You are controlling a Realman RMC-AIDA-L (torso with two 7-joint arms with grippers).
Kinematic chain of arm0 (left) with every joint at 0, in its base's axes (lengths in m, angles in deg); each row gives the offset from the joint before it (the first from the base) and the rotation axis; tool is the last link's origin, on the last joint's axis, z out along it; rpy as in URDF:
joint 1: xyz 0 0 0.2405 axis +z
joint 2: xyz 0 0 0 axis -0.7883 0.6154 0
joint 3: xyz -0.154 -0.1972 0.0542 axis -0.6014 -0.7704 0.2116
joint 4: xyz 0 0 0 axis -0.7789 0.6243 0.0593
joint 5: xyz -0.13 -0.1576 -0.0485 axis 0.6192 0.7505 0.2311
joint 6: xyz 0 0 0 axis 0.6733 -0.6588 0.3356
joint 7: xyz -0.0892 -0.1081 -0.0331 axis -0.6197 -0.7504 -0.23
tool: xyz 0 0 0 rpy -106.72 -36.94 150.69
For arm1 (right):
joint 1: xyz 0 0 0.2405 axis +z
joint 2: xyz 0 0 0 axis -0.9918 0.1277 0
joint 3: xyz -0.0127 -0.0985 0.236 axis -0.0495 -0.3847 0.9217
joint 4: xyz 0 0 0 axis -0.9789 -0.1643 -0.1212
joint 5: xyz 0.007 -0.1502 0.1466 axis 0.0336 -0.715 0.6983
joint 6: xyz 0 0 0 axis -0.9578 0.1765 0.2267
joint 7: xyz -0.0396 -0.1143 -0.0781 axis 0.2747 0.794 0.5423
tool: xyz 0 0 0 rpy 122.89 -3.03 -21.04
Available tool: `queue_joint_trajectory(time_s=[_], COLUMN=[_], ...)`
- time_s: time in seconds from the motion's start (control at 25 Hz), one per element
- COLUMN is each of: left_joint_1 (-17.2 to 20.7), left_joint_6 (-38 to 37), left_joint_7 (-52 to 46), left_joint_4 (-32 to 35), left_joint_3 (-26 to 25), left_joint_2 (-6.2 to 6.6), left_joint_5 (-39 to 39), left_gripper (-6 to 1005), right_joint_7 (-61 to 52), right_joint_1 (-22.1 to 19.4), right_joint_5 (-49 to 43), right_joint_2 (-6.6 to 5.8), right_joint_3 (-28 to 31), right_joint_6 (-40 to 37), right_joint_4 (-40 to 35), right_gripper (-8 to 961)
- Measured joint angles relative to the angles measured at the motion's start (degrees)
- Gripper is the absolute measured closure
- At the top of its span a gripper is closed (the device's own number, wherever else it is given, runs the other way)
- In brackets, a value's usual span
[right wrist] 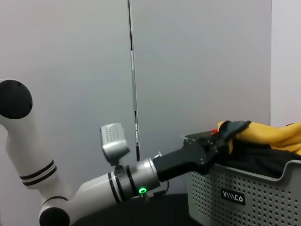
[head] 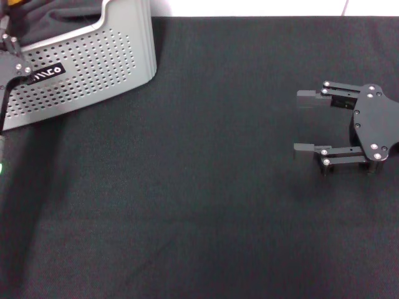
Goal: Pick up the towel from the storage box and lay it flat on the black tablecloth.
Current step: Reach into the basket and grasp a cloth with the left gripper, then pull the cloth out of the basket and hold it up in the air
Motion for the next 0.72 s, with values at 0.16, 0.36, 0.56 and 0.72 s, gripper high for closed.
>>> queue_joint_trajectory(time_s=[0.16,0.36,0.56,0.72], left_joint_1=[2.0,7.9,11.2,11.8], left_joint_6=[-5.1,-6.1,-7.8,-11.9], left_joint_7=[-13.3,-45.9,-65.8,-75.1], left_joint_4=[3.6,20.6,32.5,36.8], left_joint_3=[3.0,9.2,9.9,9.9], left_joint_2=[0.51,0.84,0.94,0.98], left_joint_5=[-3.8,-7.3,-10.6,-10.6], left_gripper=[988,989,989,989], right_joint_7=[0.0,0.2,0.4,0.5], right_joint_1=[0.0,0.0,0.0,0.0], right_joint_5=[0.0,0.0,0.0,-0.1], right_joint_2=[-0.09,-0.15,-0.15,-0.15], right_joint_3=[0.1,0.2,0.2,0.2], right_joint_6=[0.0,0.3,0.5,0.6], right_joint_4=[0.0,0.0,0.0,0.0], right_gripper=[84,84,84,84])
